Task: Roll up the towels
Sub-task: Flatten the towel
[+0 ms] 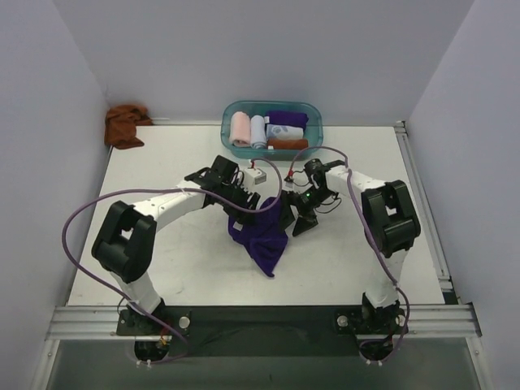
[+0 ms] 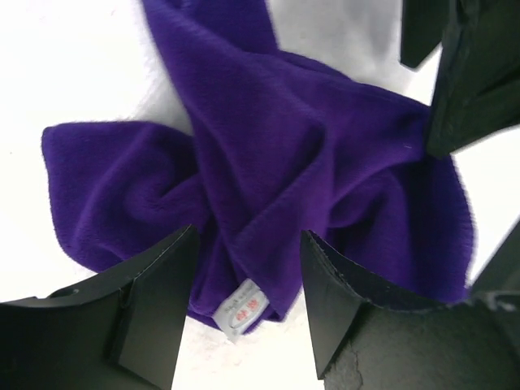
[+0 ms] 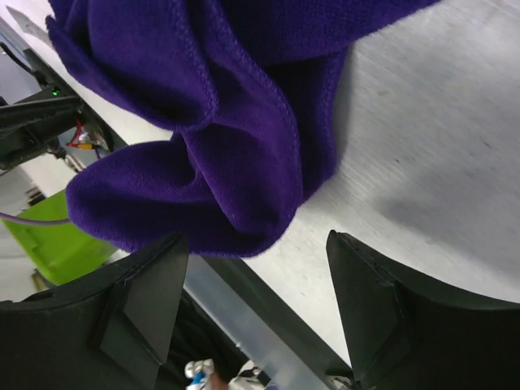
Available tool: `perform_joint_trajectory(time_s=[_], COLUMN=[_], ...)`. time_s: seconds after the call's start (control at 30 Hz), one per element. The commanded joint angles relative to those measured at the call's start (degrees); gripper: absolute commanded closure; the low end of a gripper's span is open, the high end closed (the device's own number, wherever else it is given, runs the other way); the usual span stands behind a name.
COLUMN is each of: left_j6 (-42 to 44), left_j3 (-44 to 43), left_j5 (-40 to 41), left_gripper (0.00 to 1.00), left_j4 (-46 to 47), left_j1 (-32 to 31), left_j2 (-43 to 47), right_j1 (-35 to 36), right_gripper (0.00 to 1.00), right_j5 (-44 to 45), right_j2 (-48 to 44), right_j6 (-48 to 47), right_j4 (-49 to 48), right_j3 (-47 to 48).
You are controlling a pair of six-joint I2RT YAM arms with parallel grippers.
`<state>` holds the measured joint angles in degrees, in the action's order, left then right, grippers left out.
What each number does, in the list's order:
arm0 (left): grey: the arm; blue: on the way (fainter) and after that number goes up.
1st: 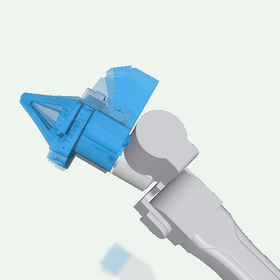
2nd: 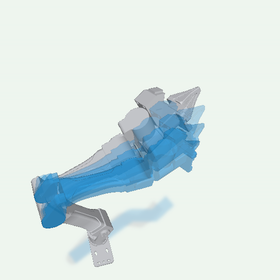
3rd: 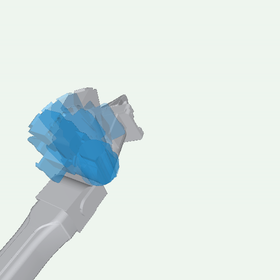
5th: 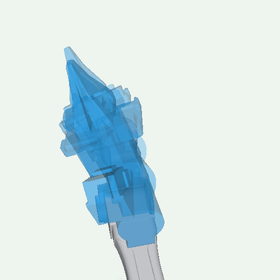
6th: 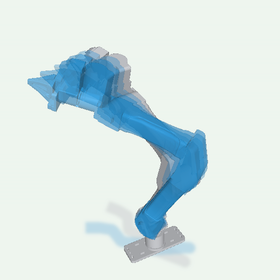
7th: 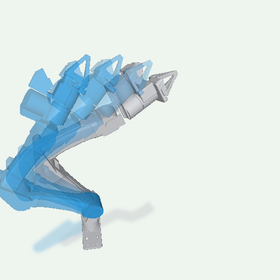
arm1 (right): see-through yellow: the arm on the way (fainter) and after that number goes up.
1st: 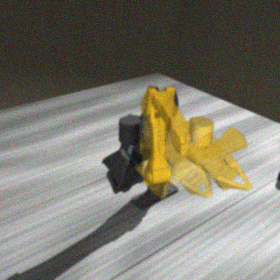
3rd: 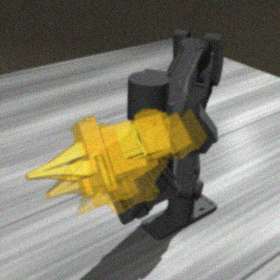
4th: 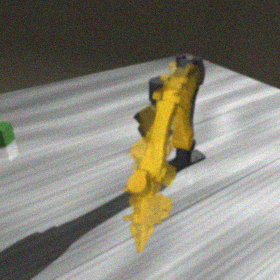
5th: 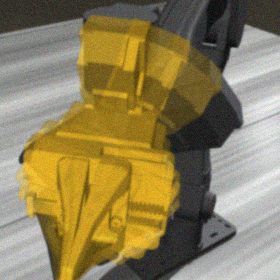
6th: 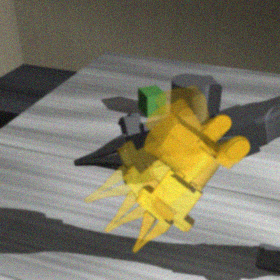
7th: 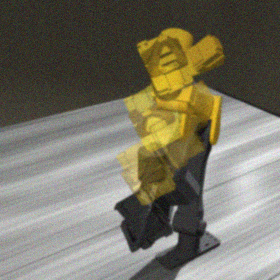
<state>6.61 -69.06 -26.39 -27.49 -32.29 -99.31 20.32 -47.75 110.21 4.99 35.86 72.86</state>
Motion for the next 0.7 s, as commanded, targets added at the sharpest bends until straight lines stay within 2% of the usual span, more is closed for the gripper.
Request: perform_joint_trajectory(time_s=[0.0, 0.13, 0.17, 0.23, 0.27, 0.3, 0.33, 0.37, 0.4, 0.57, 0.67], left_j6=[-2.30, -2.39, -2.39, -2.48, -2.48, -2.39, -2.48, -2.65, -2.74, -2.22, -0.38], left_j3=[3.22, 5.25, 5.34, 5.51, 5.43, 5.42, 5.60, 5.51, 5.60, 4.81, 5.60], left_j5=[3.28, 0.48, -0.32, -1.64, -1.99, -2.17, -2.78, -2.96, -3.22, -4.46, -4.11], left_gripper=[0.36, 0.38, 0.43, 0.53, 0.58, 0.69, 0.75, 0.81, 0.98, 1.00, 1.00], left_j4=[8.05, 8.94, 8.94, 8.68, 8.42, 8.24, 8.24, 8.15, 7.89, 3.68, -0.28], left_j1=[0.74, 0.30, 0.39, 0.39, 0.48, 0.65, 0.83, 1.70, 2.23, 7.94, 13.38], left_j2=[1.74, 1.93, 1.66, 1.75, 2.18, 2.54, 3.06, 4.46, 5.26, 11.75, 16.05], right_j1=[1.21, 2.71, 2.89, 2.97, 2.89, 2.71, 2.02, 1.57, 0.79, -6.58, -9.67], right_gripper=[0.31, 0.41, 0.49, 0.56, 0.65, 0.70, 0.79, 0.99, 1.00, 1.00, 1.00], right_j5=[-3.76, -4.54, -4.98, -6.56, -6.83, -6.83, -6.83, -6.92, -6.75, -3.24, 2.03], right_j2=[1.58, 3.69, 4.48, 4.83, 4.75, 4.40, 3.87, 2.56, 1.85, -4.64, -8.42], right_j6=[3.44, 4.50, 4.50, 4.76, 4.67, 4.50, 4.32, 3.80, 3.36, -1.64, -6.21], right_j4=[-0.52, -0.88, -0.96, -0.88, -0.79, -0.61, -0.61, -0.44, 0.35, 5.35, 9.75], right_j3=[0.09, 0.26, 0.44, 0.44, 0.27, 0.09, -0.61, -0.70, -0.88, -0.62, 0.17])
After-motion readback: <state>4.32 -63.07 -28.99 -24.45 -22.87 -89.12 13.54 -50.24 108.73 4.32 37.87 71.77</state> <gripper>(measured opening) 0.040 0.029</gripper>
